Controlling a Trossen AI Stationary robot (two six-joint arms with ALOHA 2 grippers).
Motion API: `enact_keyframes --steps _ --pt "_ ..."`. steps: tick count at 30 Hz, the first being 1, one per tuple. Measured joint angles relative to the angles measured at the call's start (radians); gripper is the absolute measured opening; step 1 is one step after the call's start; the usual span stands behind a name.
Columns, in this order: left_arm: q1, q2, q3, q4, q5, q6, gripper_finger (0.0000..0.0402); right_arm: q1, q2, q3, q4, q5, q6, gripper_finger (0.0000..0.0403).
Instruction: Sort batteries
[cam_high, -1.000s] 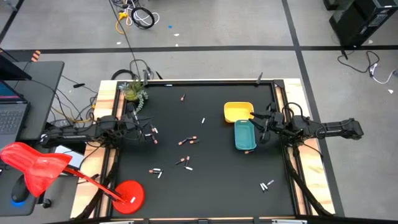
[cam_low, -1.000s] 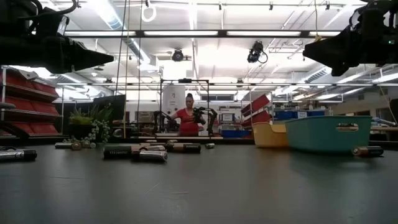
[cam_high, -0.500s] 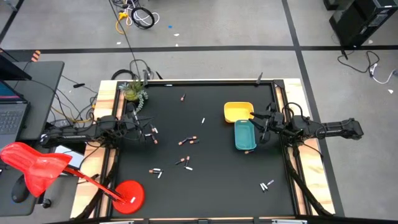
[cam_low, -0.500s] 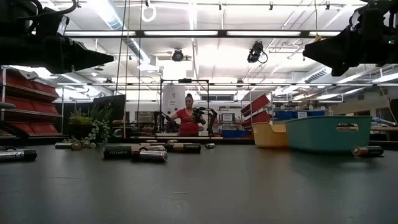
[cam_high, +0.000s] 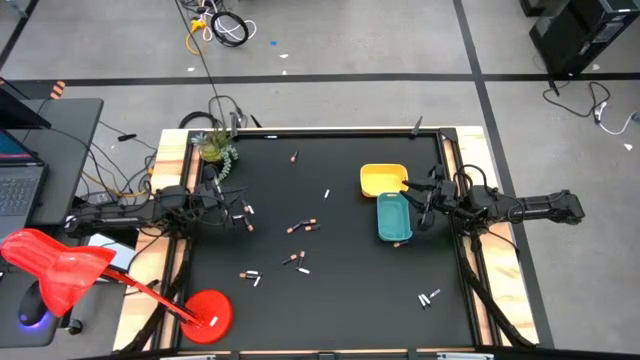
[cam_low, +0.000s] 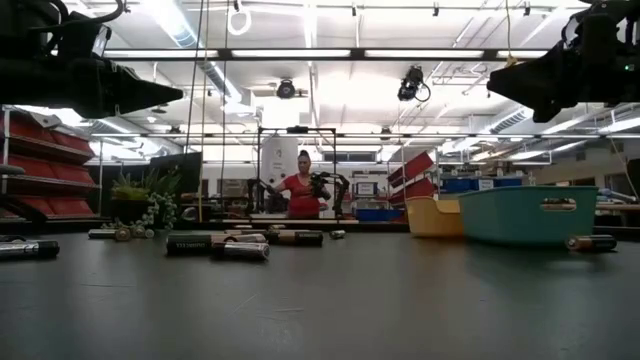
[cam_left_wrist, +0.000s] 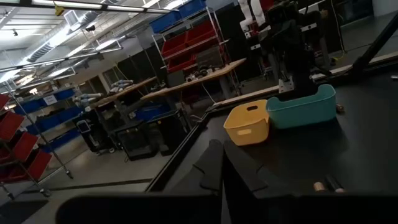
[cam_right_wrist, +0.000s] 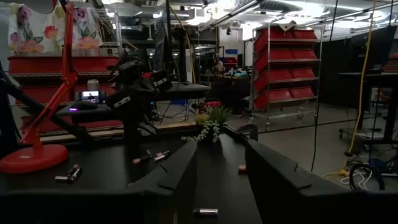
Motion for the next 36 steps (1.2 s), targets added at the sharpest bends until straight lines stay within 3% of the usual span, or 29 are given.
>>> enact_keyframes --steps 28,30,33,36 --pt "0.000 0.000 0.000 0.008 0.000 -0.002 0.0014 0.000 0.000 0.000 0.000 0.000 0.000 0.0145" --pt "0.000 0.000 0.000 0.041 0.014 -0.097 0.0015 0.000 0.000 0.000 0.004 0.000 0.000 0.0145" --pt "0.000 0.001 0.000 0.087 0.023 -0.398 0.0014 0.000 0.000 0.000 0.027 0.000 -0.007 0.0145" --pt "0.001 0.000 0.000 0.149 0.006 -0.490 0.0014 0.000 0.000 0.000 0.095 0.000 -0.038 0.0145"
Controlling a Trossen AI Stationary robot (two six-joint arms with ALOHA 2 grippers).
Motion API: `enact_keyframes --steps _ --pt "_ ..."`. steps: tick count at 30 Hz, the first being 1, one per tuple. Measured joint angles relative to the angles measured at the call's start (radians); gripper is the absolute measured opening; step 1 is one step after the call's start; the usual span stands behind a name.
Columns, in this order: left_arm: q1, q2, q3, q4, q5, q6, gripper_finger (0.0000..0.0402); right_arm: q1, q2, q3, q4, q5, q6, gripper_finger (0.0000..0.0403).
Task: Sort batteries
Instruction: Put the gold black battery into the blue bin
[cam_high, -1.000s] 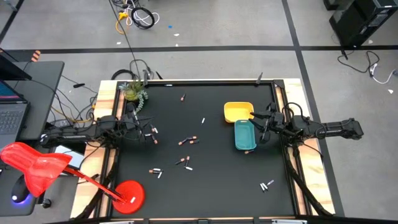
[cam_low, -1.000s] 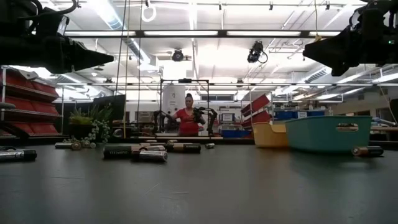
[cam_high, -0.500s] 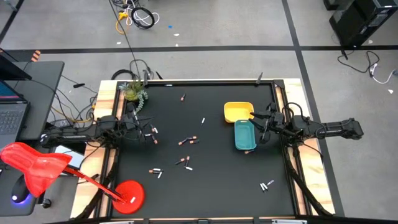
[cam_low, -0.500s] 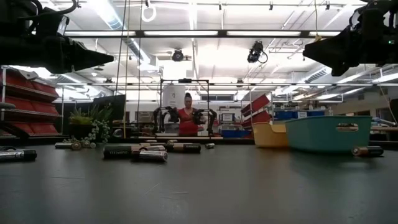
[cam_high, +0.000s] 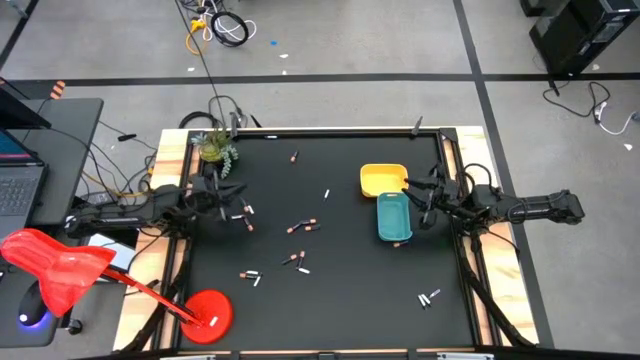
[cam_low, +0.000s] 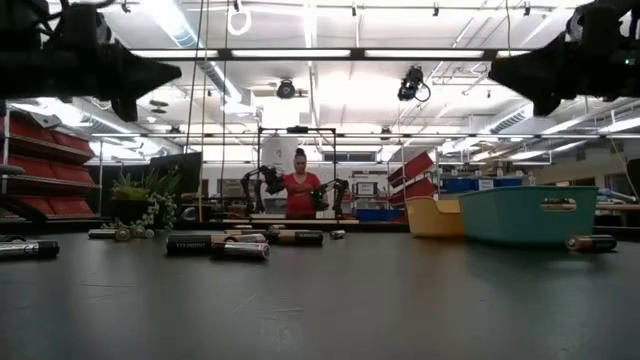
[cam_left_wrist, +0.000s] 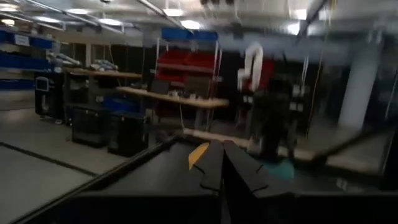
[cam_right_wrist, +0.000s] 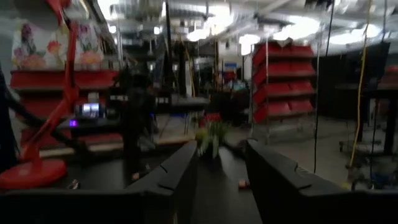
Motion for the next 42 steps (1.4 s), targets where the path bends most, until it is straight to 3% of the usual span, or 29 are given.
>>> enact_keyframes --steps 4,10,20,24,28,32,37,42 --pt "0.000 0.000 0.000 0.084 0.024 -0.058 0.0014 0.000 0.000 0.000 0.065 -0.032 -0.006 0.0145" --pt "-0.001 0.001 0.000 0.158 0.142 -0.092 0.0014 0.000 0.000 0.000 0.091 -0.270 0.054 0.0145" --pt "-0.001 0.001 0.000 0.145 0.093 -0.086 0.0014 0.000 0.002 0.000 0.130 -0.269 0.048 0.0145" --pt "-0.001 0.000 0.000 0.152 0.052 -0.086 0.0014 0.003 0.028 0.045 -0.009 -0.286 0.044 0.0145" --pt "-0.001 0.000 0.000 0.160 -0.014 -0.121 0.0014 0.027 0.125 0.141 -0.266 -0.193 0.062 0.0144" --pt "-0.001 0.000 0.000 0.152 -0.034 -0.183 0.0015 0.086 0.269 0.239 -0.424 -0.193 0.091 0.0134" --pt "-0.001 0.002 0.000 0.151 0.014 -0.118 0.0015 0.193 0.445 0.292 -0.434 -0.210 0.074 0.0103" --pt "-0.001 0.002 0.000 0.161 -0.035 0.032 0.0028 0.258 0.614 0.352 -0.379 -0.093 0.100 0.0072"
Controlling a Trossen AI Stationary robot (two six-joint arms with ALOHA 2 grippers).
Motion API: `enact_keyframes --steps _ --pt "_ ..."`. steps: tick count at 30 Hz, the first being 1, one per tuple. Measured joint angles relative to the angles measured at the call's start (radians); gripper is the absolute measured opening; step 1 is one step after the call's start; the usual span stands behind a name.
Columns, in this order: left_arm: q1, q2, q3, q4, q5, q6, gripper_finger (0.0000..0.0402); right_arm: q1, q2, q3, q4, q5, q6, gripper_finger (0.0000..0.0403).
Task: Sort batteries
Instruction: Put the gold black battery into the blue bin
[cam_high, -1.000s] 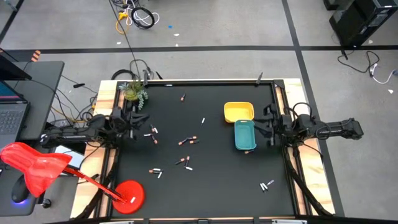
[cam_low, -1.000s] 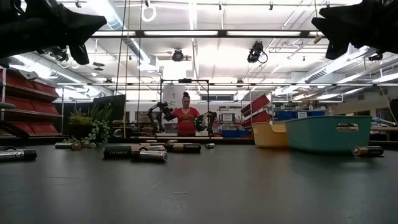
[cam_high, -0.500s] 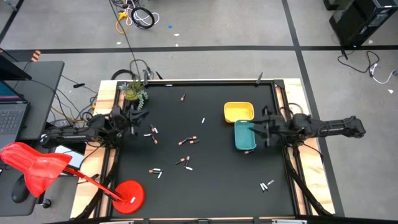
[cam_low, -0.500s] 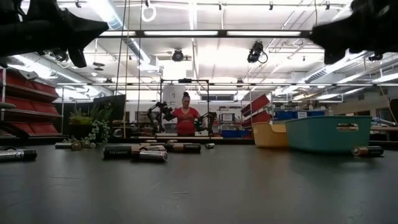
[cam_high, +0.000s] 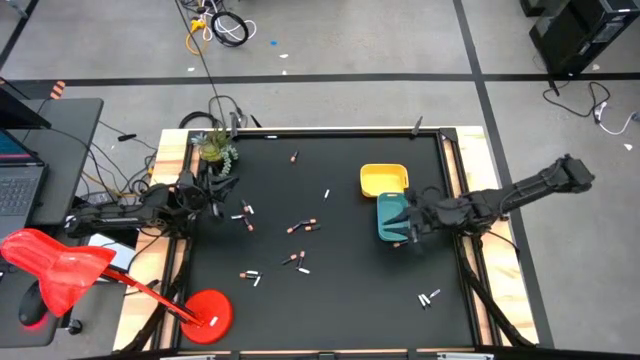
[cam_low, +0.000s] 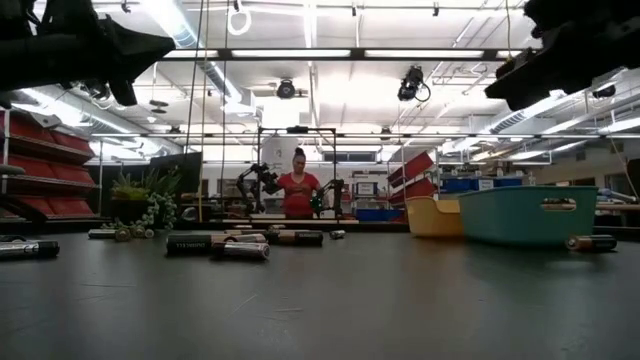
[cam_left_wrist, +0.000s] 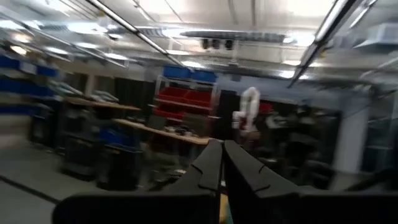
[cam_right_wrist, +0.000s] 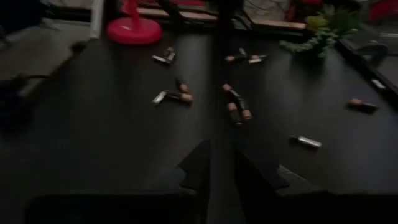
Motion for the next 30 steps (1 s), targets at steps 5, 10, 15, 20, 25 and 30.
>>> enact_keyframes --steps 5,10,15,20,25,30 --pt "0.000 0.000 0.000 0.051 -0.036 0.062 0.0073 0.003 0.131 0.101 -0.001 0.073 0.013 0.0069" --pt "0.000 0.016 0.000 0.031 -0.006 0.060 0.0127 -0.024 0.274 0.210 0.000 0.066 -0.007 0.0115" --pt "0.000 0.104 0.040 -0.074 0.027 -0.017 0.0134 -0.115 0.478 0.315 0.027 -0.016 -0.054 0.0178" --pt "0.000 0.246 0.162 -0.204 0.028 -0.039 0.0123 -0.186 0.648 0.431 0.055 -0.141 -0.139 0.0201" --pt "0.000 0.365 0.273 -0.271 0.026 0.017 0.0118 -0.215 0.786 0.479 0.098 -0.190 -0.172 0.0189" --pt "0.001 0.440 0.302 -0.268 -0.006 0.071 0.0117 -0.213 0.896 0.479 0.213 -0.237 -0.184 0.0184"
